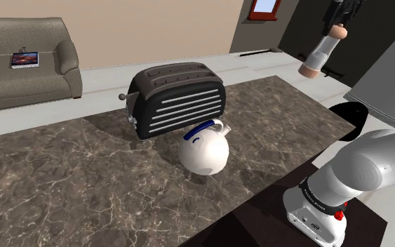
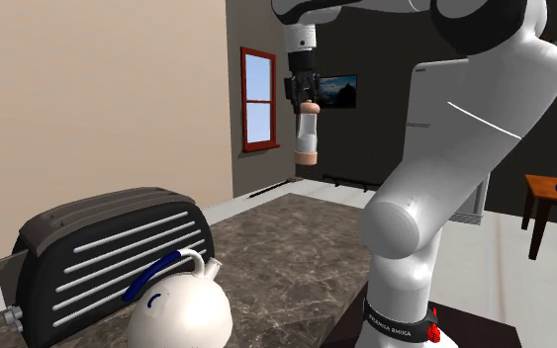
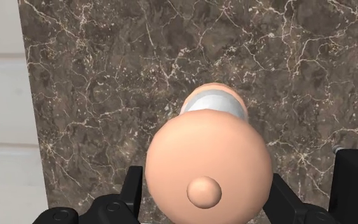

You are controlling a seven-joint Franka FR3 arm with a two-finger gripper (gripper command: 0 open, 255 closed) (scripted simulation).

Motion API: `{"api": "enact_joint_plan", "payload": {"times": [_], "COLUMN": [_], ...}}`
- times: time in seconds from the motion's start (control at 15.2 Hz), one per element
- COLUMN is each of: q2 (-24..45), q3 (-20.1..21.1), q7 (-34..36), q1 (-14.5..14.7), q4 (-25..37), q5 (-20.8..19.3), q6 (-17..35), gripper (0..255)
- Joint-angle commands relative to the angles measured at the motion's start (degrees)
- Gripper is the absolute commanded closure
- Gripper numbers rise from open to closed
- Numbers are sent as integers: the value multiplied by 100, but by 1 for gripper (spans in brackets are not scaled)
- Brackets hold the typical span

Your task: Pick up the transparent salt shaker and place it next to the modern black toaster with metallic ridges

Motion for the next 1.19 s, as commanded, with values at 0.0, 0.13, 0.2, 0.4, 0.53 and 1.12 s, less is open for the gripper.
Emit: {"api": "enact_joint_plan", "payload": {"times": [0.0,0.13,0.2,0.4,0.53,1.12], "q2": [53,122,158,135,108,296], "q3": [8,15,18,249,473,1443], "q7": [-37,-72,-90,186,474,1750], "q1": [5,11,14,87,160,503], "q4": [201,417,528,553,517,666], "q5": [12,27,34,117,205,650], "q6": [-147,-292,-365,-485,-544,-767], "gripper": [255,255,255,255,255,255]}}
